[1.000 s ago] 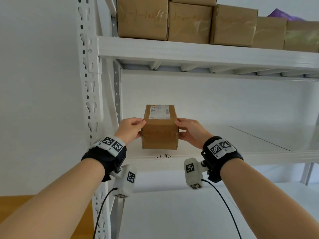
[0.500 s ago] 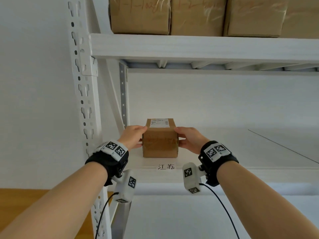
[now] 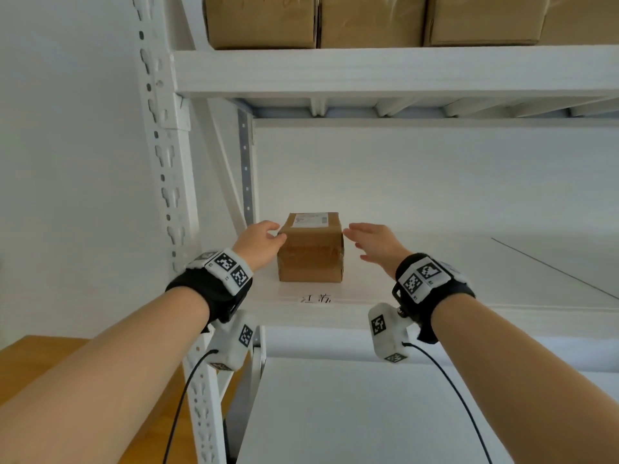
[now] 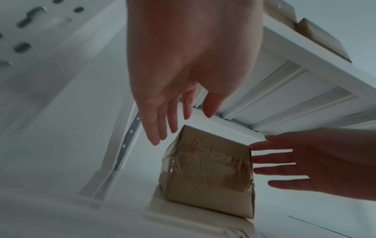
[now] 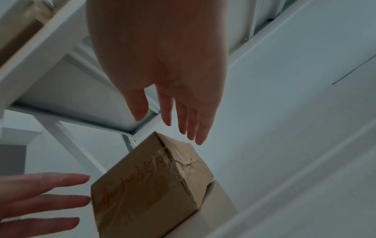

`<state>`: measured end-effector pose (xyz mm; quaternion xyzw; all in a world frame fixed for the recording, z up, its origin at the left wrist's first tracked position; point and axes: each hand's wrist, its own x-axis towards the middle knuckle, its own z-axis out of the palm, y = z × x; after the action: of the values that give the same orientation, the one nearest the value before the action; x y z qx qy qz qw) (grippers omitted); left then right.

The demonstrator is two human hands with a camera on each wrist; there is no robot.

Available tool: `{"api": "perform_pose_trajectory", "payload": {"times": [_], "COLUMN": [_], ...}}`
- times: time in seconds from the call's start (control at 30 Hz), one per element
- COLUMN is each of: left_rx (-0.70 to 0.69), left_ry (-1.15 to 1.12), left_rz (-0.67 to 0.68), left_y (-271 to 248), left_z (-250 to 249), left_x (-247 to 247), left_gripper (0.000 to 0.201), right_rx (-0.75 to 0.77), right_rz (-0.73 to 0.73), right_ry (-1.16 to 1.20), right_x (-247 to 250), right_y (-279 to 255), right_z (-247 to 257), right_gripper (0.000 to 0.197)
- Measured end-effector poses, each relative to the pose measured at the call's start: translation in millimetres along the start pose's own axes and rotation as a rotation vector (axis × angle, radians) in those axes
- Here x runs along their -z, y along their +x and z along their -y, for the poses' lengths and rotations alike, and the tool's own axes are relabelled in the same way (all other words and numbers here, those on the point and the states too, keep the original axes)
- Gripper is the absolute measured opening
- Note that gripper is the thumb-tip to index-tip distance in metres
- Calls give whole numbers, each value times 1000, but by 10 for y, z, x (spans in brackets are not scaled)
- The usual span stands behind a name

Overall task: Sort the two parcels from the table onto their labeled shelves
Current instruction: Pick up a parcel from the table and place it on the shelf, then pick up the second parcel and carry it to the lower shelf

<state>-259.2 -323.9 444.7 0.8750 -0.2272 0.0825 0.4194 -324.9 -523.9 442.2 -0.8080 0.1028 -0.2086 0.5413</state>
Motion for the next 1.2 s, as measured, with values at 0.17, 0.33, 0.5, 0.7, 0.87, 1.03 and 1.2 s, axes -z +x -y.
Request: {"api": "perform_pose_trajectory", "payload": {"times": [0.17,0.33,0.5,0.7,0.87,1.03,1.2], "left_rx": [-9,-45,4,95,189,210,229], "left_ry": [130,355,473,513,529,546,569], "left_rz": [-50,-34,-5,26,75,98,116], "left_y": [-391,-854,-1290,-1744,-2045,-2274,-2378], "left_z": [12,133,295,642,1030,1527,2150], "left_x": [64,101,116,177,241,390,698], "left_gripper": [43,40,39,38,36,37,35], "right_rx": [142,238,320,320,329,317,281], "right_rz": [9,97,215,339,439,511,563], "right_ry": [-92,-302,-439,-451,-549,-634,-673], "right_x": [63,-30,-267,-743,-1283,-1948,-2671], "right_y": [-361,-725,-1127,-1455,-1659,-1811,-1924], "right_z": [7,-37,-55,-171,-326,-458,-515], "right_gripper": [44,40,39,41,40,41,38]}}
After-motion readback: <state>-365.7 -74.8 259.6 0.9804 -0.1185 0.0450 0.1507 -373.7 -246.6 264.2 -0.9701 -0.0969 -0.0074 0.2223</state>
